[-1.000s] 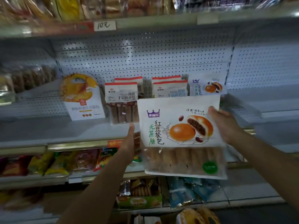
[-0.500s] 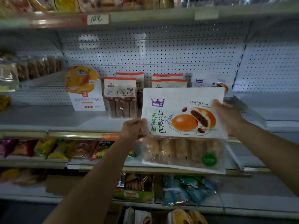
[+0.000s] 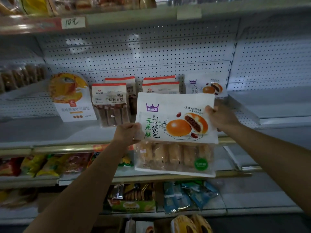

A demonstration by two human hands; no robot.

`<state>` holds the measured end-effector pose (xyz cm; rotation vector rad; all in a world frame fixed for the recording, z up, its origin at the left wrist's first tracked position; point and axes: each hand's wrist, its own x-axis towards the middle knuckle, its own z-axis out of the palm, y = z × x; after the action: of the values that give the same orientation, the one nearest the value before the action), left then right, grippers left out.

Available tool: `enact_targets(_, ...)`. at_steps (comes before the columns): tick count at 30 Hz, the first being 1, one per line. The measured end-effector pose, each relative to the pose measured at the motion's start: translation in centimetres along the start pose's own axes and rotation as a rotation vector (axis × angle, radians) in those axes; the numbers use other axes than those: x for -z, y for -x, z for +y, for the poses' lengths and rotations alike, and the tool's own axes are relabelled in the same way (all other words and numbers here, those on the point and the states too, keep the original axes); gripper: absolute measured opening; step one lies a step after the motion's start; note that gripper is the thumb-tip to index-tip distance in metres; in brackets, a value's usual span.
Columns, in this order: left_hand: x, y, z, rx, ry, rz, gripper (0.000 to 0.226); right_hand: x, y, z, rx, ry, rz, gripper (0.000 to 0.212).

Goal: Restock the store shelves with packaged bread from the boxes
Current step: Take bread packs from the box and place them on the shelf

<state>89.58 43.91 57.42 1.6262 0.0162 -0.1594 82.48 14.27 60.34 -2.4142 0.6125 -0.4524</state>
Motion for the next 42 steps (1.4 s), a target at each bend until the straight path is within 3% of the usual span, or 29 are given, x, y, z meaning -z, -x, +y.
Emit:
enact_targets(5, -1.0, -1.0, -1.5, -0.017, -0.084, -0.031, 0.01, -1.3, 0.7, 2.8, -0.098, 0.107, 0.017, 0.051)
enact_targets(11, -4.8, -1.5, -1.4, -0.097, -0.173, -0.096, 0.018, 0.8, -1.2, 5.8, -0.265, -0.193, -0.015, 0.038)
enact_targets(18, -13.7, -4.6, 0.5, -0.233, -0.266, -0.092, 0.013, 6.6, -8.2, 9.6, -0.203, -0.318, 0.07, 0.04)
enact_targets(21, -18.3, -7.0, 0.8, -0.261, -0.263, 0.005, 0.028, 8.3, -12.1, 11.7, -0.169, -0.316, 0.073, 0.037)
enact_targets(23, -21.1, -8.1, 1.2, -0.243, -0.26, 0.043, 0.033, 8.9, -14.9, 13.2, -0.168, -0.36, 0.051, 0.038)
enact_targets(30, -27.1, -14.5, 1.0, -0.119, -0.254, 0.126, 0.02, 7.6, -24.9, 16.3, -0.141, -0.44, -0.037, 0.039)
enact_targets(34, -28.4, -17.8, 0.1, -0.063, -0.227, 0.178, 0.018, 5.8, -28.9, 16.9, -0.138, -0.465, -0.089, 0.026)
enact_targets(42, -31.8, -20.1, -0.6, -0.023, -0.14, 0.273, 0.01, 3.5, -33.6, 17.5, -0.192, -0.459, -0.138, 0.036)
